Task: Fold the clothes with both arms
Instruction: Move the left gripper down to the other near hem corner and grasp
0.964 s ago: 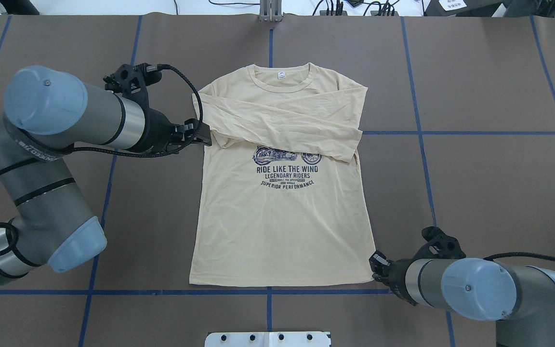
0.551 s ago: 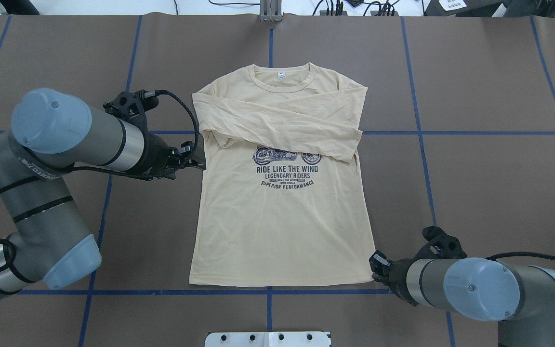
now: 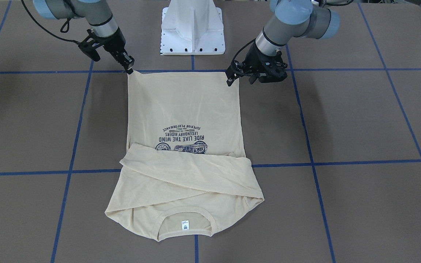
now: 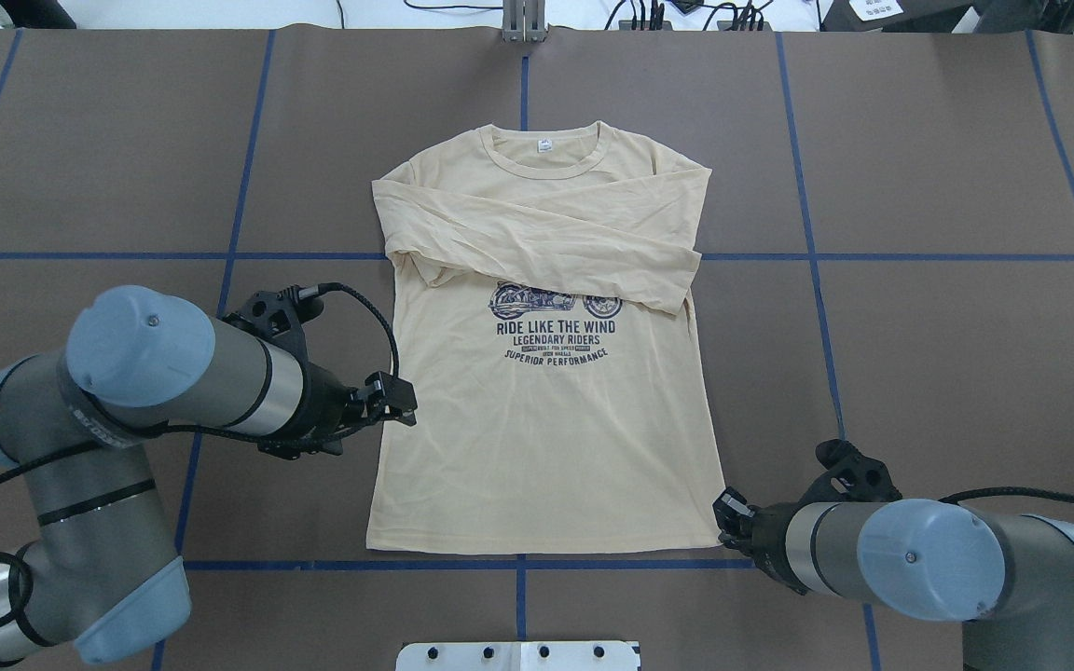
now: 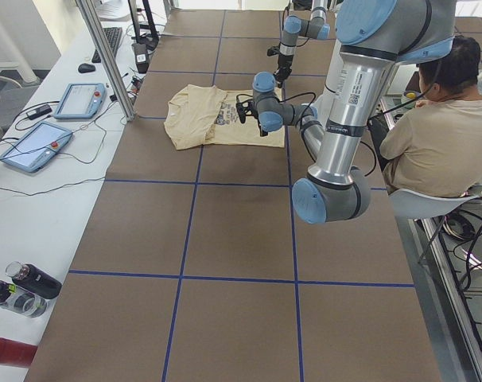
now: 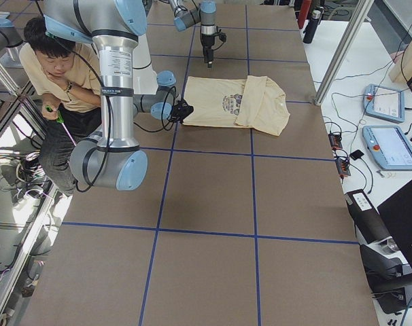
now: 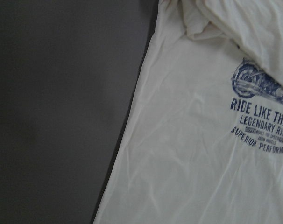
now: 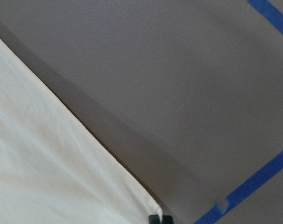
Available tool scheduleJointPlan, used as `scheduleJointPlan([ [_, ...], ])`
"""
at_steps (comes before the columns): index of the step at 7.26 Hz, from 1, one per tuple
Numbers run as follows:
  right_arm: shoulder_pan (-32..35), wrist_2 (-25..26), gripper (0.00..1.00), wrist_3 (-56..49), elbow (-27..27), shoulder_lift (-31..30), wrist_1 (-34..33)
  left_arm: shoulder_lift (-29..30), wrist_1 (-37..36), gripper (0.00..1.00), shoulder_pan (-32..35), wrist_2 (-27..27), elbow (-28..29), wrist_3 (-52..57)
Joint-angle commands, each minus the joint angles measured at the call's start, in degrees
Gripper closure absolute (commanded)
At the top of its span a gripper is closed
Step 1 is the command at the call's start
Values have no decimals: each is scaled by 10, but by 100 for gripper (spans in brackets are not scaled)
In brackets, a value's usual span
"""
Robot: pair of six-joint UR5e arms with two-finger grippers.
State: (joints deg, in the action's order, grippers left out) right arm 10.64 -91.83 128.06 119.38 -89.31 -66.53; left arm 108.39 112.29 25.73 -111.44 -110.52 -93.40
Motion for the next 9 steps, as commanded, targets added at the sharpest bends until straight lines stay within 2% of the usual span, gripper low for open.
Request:
scheduleJointPlan([
  [1, -1, 0, 100, 0, -1, 1, 0, -12, -1, 1, -49, 50, -4, -3],
  [6, -1, 1, 100, 0, -3, 2, 0, -29, 1, 2, -72, 50, 6, -47],
  [9, -1, 0, 100, 0, -3, 5, 0, -40, 1, 27, -73, 46, 7, -47],
])
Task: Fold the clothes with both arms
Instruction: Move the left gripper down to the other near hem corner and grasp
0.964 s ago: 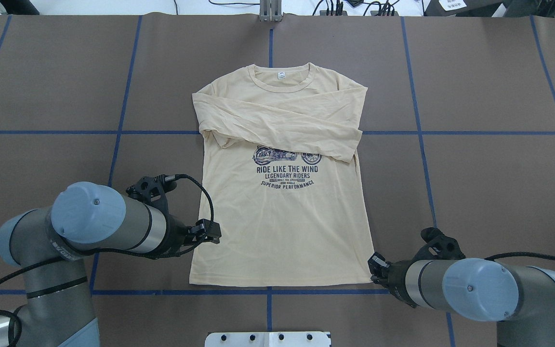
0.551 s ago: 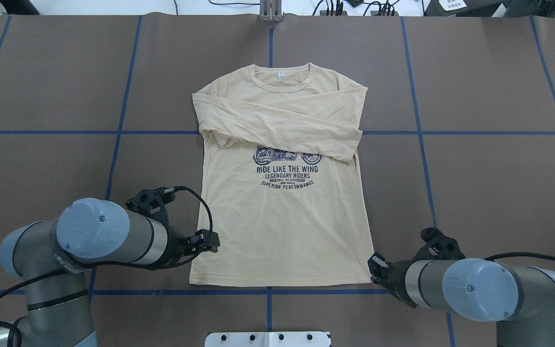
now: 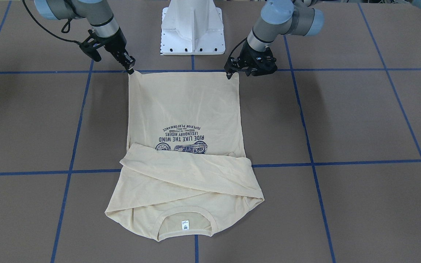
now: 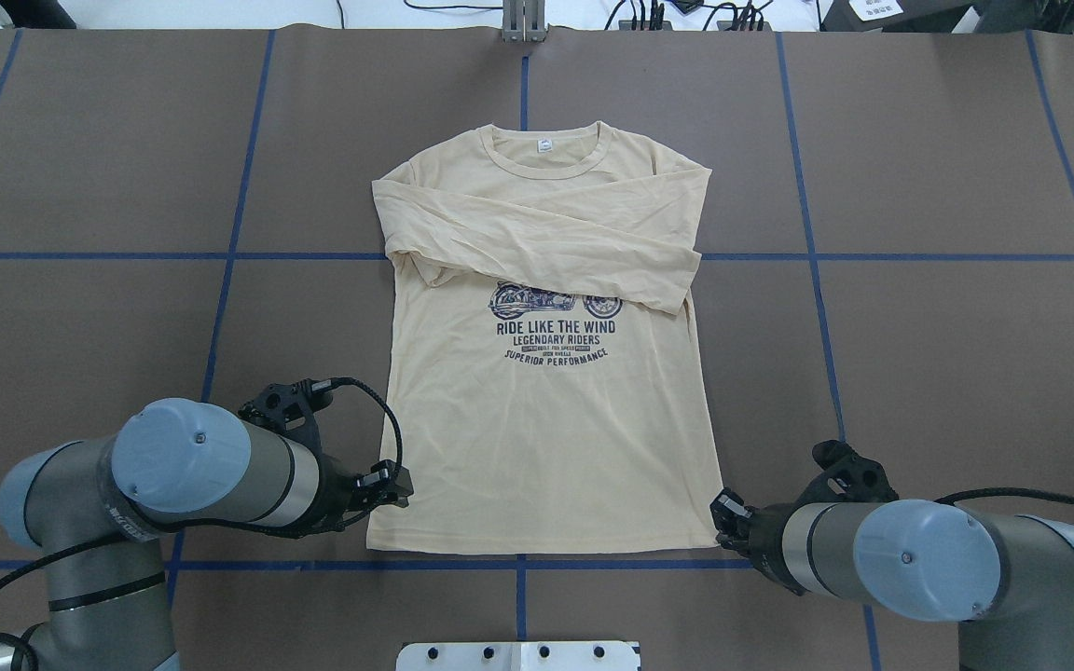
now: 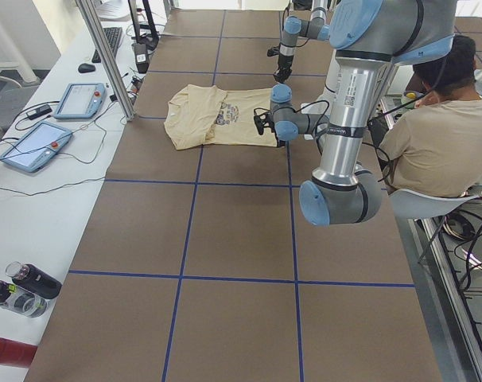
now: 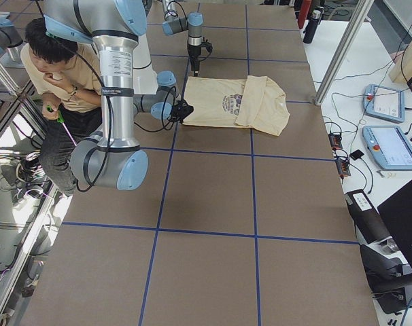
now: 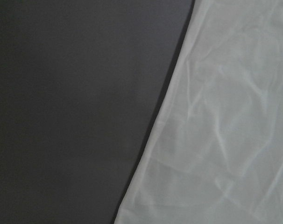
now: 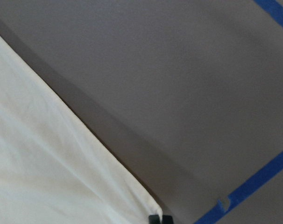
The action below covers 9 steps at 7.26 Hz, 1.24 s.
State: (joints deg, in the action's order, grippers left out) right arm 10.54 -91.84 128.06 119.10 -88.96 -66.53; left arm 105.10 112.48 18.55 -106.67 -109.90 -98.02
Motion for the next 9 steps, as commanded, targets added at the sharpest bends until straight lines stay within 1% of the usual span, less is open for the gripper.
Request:
scheduleJointPlan([
  [1, 0, 0, 100, 0, 0, 2, 0, -8, 0, 36, -1, -1, 2, -1],
  [2, 0, 0, 100, 0, 1, 2, 0, -8, 0, 41, -5, -3, 4, -1],
  [6, 1, 0, 100, 0, 3, 1, 0, -8, 0, 45, -12, -10, 7, -2],
  [7, 1, 0, 100, 0, 3, 1, 0, -8, 1, 48, -15, -10, 7, -2],
  [9, 1, 0, 100, 0, 3, 1, 0, -8, 1, 49, -18, -10, 7, -2],
])
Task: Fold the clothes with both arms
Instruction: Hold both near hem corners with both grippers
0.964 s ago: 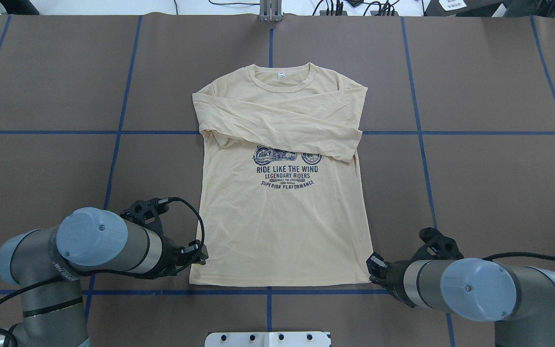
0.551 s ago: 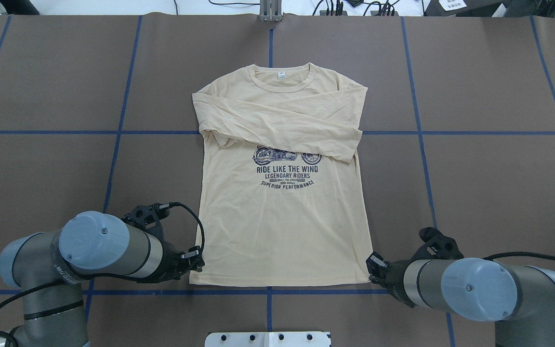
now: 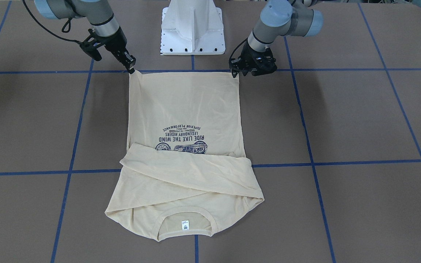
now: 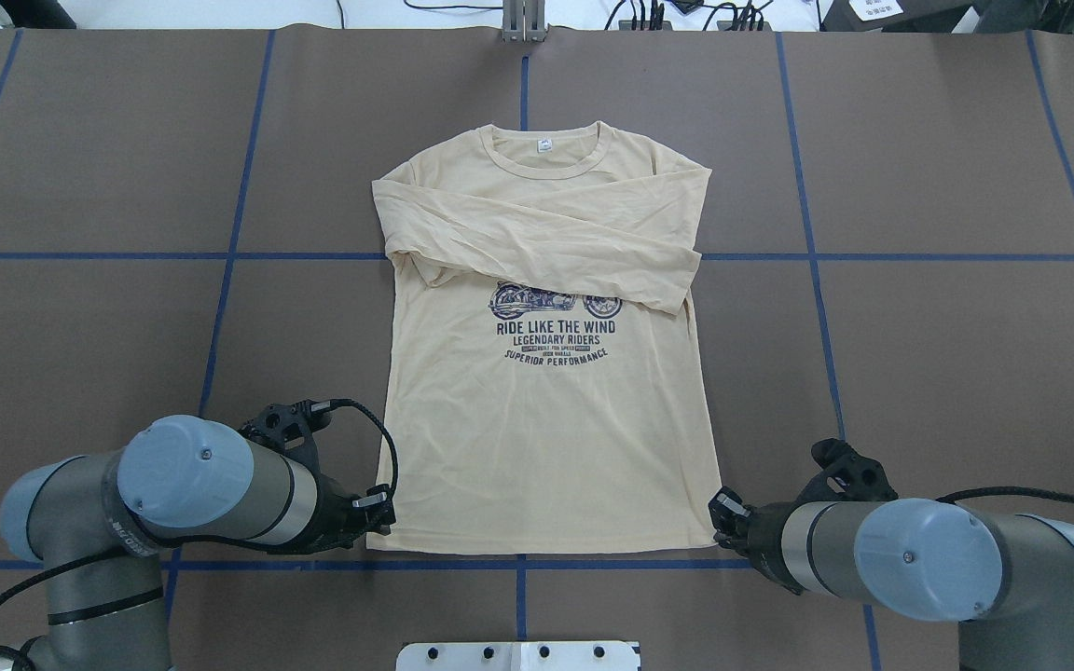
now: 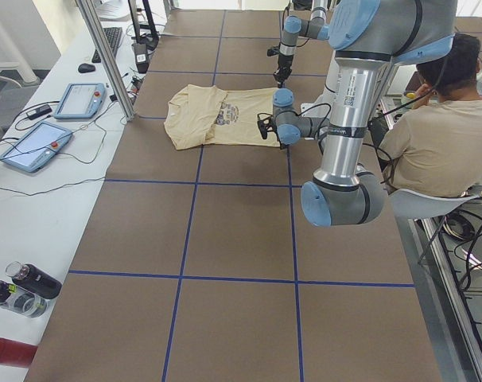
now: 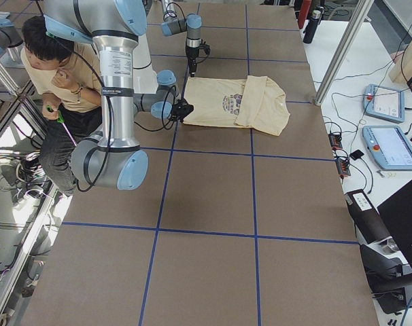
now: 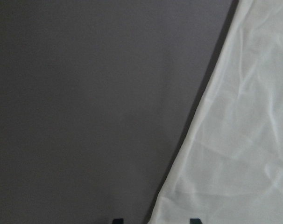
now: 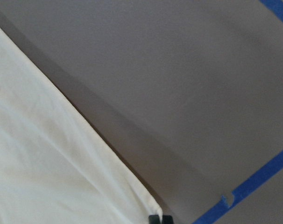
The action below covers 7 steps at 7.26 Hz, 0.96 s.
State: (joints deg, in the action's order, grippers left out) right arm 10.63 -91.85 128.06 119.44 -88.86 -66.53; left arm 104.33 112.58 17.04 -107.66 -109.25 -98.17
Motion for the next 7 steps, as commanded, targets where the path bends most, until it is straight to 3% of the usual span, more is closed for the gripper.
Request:
scheduleJointPlan([
  [1, 0, 0, 100, 0, 0, 0, 0, 0, 0, 49, -5, 0, 1, 0],
  [4, 0, 0, 100, 0, 0, 0, 0, 2, 0, 53, -6, 0, 7, 0],
  [5, 0, 0, 100, 0, 0, 0, 0, 2, 0, 59, -6, 0, 7, 0],
  [7, 0, 0, 100, 0, 0, -1, 0, 2, 0, 59, -10, -1, 6, 0],
])
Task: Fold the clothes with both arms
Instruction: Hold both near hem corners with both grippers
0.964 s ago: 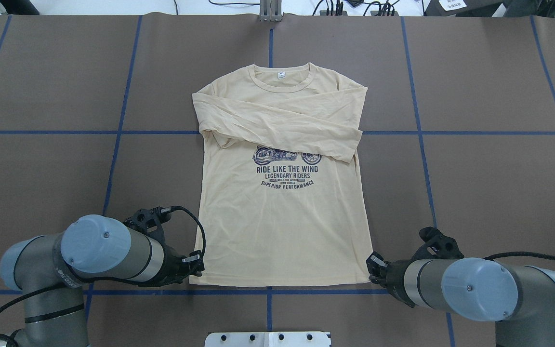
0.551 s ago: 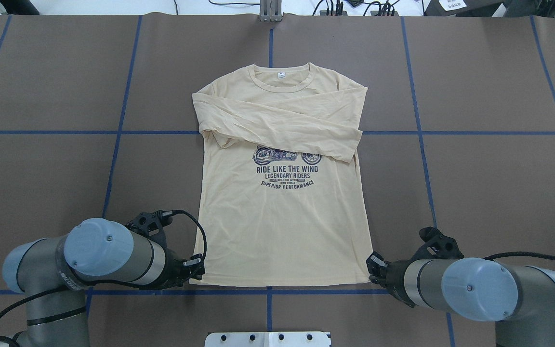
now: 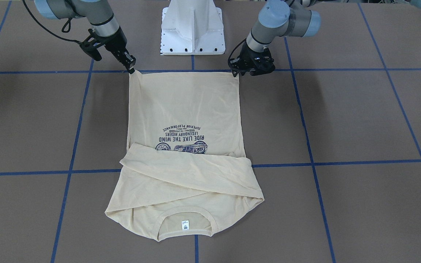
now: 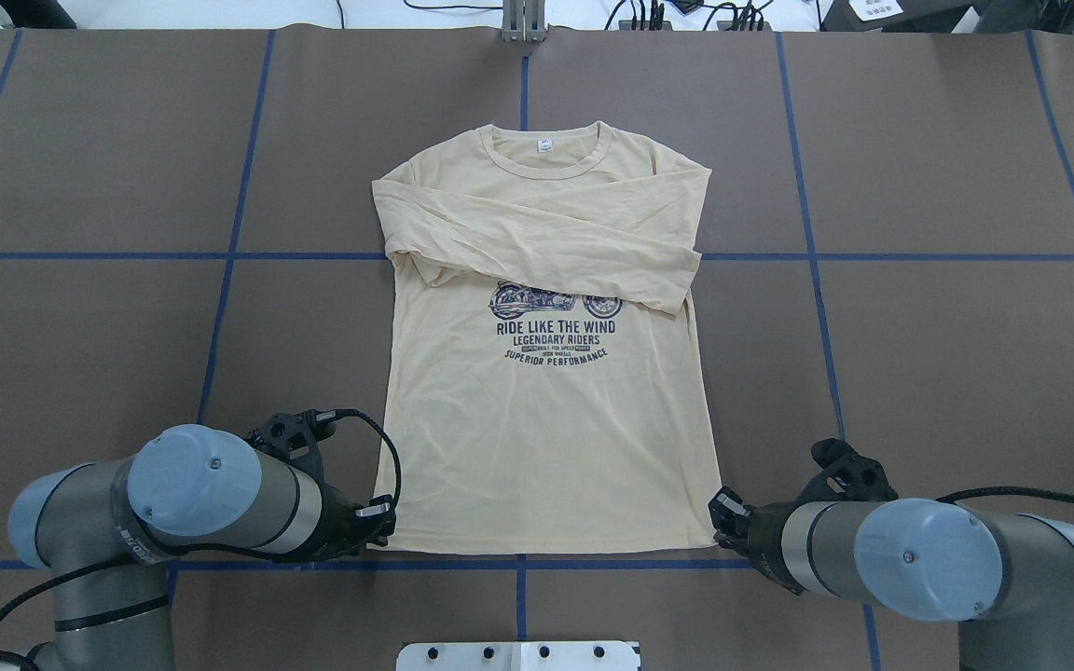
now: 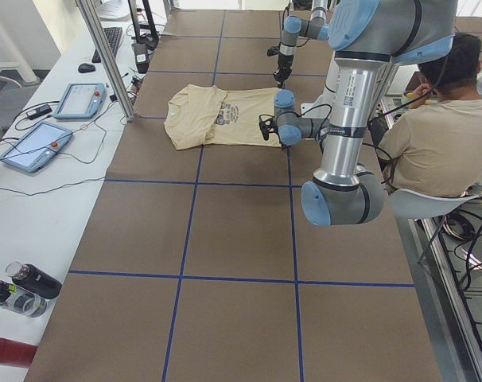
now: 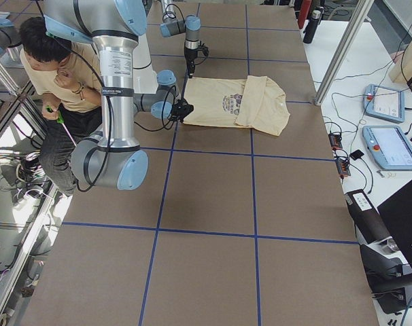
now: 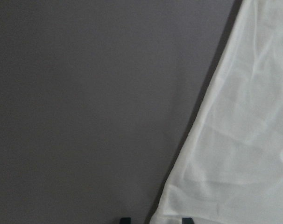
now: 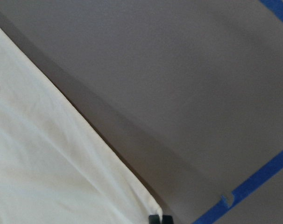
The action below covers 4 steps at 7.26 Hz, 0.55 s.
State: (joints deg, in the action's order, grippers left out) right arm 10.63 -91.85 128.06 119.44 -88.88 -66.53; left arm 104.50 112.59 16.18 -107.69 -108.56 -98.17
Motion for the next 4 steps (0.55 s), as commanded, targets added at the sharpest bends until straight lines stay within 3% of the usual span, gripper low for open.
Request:
scheduleJointPlan([
  [1, 0, 0, 100, 0, 1, -1, 0, 0, 0, 59, -2, -1, -1, 0],
  [2, 0, 0, 100, 0, 1, -1, 0, 0, 0, 59, -3, -1, 1, 0],
  [4, 0, 0, 100, 0, 1, -1, 0, -1, 0, 80, -3, -1, 1, 0],
])
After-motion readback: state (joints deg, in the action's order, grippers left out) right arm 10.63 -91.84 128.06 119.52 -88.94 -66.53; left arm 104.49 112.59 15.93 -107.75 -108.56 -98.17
